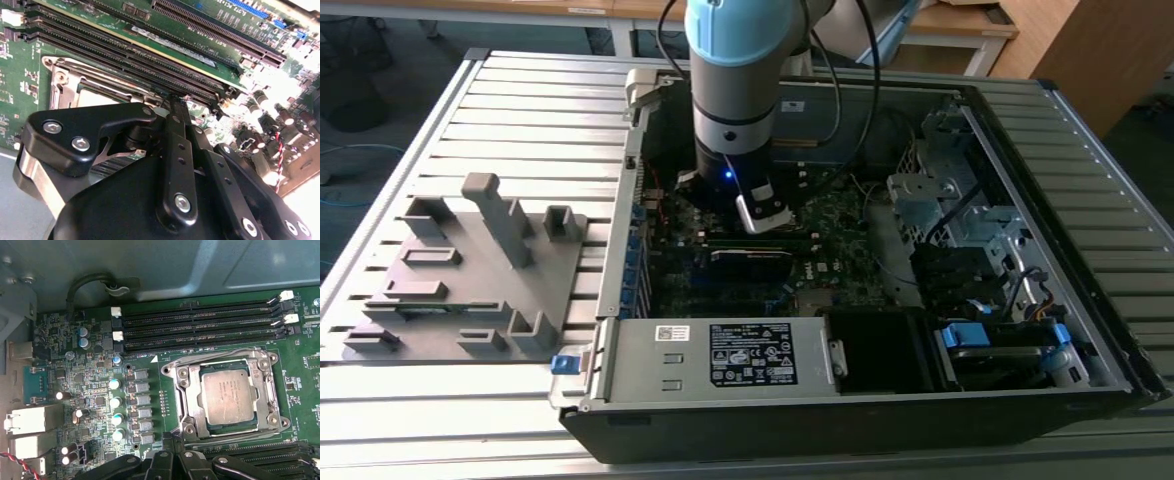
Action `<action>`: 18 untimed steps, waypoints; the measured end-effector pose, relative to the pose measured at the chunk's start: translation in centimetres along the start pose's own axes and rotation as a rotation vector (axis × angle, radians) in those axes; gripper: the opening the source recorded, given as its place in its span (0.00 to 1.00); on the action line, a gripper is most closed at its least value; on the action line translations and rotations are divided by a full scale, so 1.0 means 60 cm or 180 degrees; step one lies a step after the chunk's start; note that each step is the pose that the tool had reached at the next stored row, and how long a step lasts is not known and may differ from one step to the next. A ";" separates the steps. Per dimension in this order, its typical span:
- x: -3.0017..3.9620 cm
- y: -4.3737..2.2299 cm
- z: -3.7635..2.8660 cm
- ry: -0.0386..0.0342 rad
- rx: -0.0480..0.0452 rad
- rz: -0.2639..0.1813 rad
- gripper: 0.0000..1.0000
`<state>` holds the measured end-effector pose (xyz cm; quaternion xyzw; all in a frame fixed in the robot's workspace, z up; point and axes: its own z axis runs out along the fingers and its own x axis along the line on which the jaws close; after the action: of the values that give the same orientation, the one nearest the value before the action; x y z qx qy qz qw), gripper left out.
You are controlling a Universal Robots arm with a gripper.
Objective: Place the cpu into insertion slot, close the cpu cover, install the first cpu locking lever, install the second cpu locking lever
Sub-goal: 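Install the second cpu locking lever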
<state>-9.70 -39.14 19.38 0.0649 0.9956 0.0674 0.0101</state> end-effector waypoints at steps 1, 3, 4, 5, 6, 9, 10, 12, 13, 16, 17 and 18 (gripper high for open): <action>0.000 0.000 0.000 0.0000 0.0001 0.0000 0.10; 0.000 0.000 0.001 0.0001 0.0001 0.0000 0.10; 0.000 0.000 0.001 0.0001 0.0002 0.0000 0.10; 0.000 0.000 0.002 0.0001 0.0001 0.0000 0.10; 0.000 0.000 0.002 0.0000 0.0001 0.0000 0.10; 0.000 0.000 0.003 0.0001 0.0001 0.0000 0.10; 0.000 -0.001 0.003 0.0001 0.0002 0.0000 0.10; 0.000 -0.001 0.003 0.0000 0.0001 0.0000 0.10; 0.000 -0.001 0.003 0.0000 0.0001 0.0000 0.10; 0.000 -0.001 0.004 0.0000 0.0001 0.0000 0.10; 0.000 -0.001 0.003 0.0000 0.0001 0.0000 0.10; 0.000 0.000 0.003 0.0000 0.0000 0.0000 0.10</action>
<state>-9.72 -39.14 19.21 0.0649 0.9956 0.0673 0.0101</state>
